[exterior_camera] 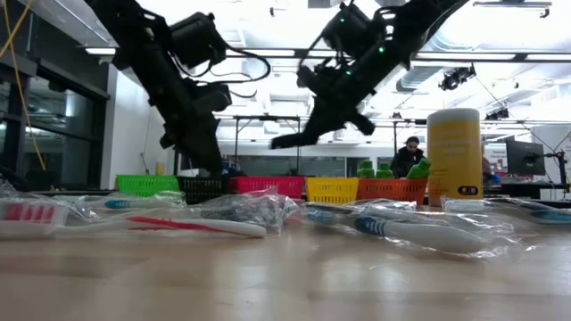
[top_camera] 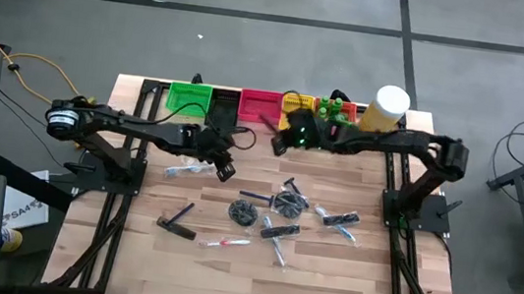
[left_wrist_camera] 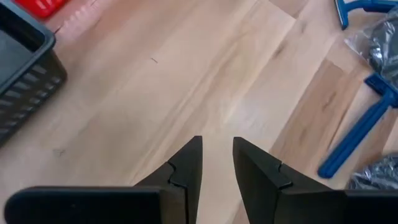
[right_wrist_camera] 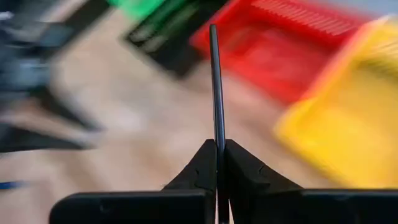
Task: Pick & Place Travel size toiletries
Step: Put the black hair comb into the yellow basket
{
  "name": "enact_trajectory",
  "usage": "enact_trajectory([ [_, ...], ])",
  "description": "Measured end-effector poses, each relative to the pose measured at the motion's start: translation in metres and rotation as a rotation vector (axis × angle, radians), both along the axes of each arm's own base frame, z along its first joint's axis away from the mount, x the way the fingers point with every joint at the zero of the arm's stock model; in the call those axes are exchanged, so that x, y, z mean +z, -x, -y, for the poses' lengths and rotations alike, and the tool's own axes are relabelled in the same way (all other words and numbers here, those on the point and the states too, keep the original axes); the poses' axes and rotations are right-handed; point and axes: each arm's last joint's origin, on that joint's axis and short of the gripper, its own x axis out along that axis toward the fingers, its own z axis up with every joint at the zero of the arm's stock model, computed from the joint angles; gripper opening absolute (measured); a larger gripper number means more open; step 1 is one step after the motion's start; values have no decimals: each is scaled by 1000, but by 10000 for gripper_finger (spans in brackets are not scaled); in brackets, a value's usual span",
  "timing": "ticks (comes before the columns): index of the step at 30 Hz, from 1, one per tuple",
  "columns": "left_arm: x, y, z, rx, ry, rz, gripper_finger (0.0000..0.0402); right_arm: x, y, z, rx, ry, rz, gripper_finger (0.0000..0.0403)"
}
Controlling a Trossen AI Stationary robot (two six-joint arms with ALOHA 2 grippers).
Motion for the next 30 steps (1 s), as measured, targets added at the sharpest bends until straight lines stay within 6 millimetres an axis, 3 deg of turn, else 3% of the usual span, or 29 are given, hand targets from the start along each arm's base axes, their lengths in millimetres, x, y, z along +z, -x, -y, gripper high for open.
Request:
enact_trajectory([
  [5,5,0,9,-20,-19,19,90,-2,18,28,-90,162,-167,7],
  [10,6,-1,8,-7,-12,29,90,-18,21,50,-153,201,-237,7],
  [22,6,0,8,4,-6,32,90,-39,20,55,-177,212,-341,20],
  [30,5,0,8,4,-4,24,90,-39,20,56,-193,233,-352,69],
])
